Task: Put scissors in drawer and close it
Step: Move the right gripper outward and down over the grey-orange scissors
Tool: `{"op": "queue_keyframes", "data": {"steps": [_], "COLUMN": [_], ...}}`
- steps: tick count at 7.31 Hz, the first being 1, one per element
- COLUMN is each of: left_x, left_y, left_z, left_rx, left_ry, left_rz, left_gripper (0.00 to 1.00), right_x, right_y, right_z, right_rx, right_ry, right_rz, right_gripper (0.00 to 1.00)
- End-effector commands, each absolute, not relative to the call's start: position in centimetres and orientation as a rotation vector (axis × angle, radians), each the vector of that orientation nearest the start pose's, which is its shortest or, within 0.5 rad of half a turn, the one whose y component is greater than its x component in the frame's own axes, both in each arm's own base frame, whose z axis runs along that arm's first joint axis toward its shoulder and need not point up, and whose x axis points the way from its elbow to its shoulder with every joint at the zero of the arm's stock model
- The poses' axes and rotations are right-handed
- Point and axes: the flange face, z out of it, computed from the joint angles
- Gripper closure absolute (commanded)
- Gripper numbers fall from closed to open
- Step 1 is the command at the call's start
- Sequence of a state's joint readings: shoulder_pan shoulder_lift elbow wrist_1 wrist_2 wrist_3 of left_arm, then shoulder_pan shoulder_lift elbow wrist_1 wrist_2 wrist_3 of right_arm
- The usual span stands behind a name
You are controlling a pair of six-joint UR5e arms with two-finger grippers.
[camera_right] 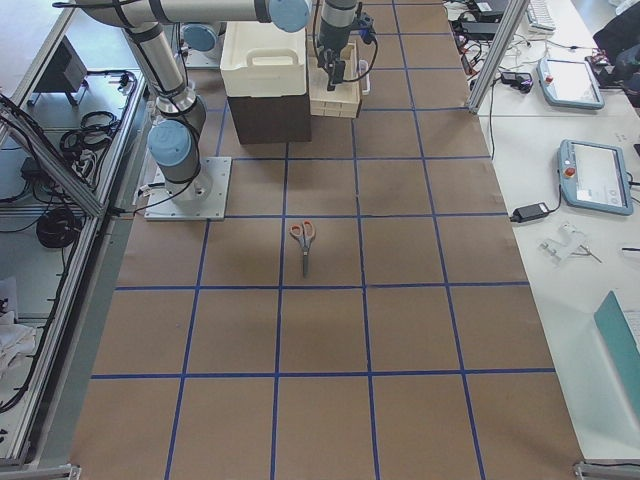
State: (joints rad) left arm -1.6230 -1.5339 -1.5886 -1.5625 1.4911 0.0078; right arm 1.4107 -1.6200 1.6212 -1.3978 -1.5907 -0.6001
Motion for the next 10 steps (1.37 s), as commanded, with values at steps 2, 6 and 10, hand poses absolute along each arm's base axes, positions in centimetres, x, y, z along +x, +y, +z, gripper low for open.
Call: {"op": "queue_keyframes", "data": {"steps": [2,6,10], "left_x": [-16.6,-16.5,-16.3], "left_y": [-47.1,-47.6,-45.3], "left_z": [49.5,49.3,47.4], "left_rx": [0.109,0.144,0.2], "left_ry": [3.211,3.21,3.206], "left_rz": [-0.018,-0.029,0.033], "left_gripper": [0.0,0.0,0.0], "right_x": [-3.8,-17.0,-22.6], "right_y": [-45.5,-39.9,-38.7], "right_z": [41.3,29.7,19.0], "right_rx": [-1.165,-1.907,-2.265], "right_ry": [2.8,2.407,2.148], "right_rz": [0.375,0.234,0.032], "right_gripper": [0.0,0.0,0.0]}}
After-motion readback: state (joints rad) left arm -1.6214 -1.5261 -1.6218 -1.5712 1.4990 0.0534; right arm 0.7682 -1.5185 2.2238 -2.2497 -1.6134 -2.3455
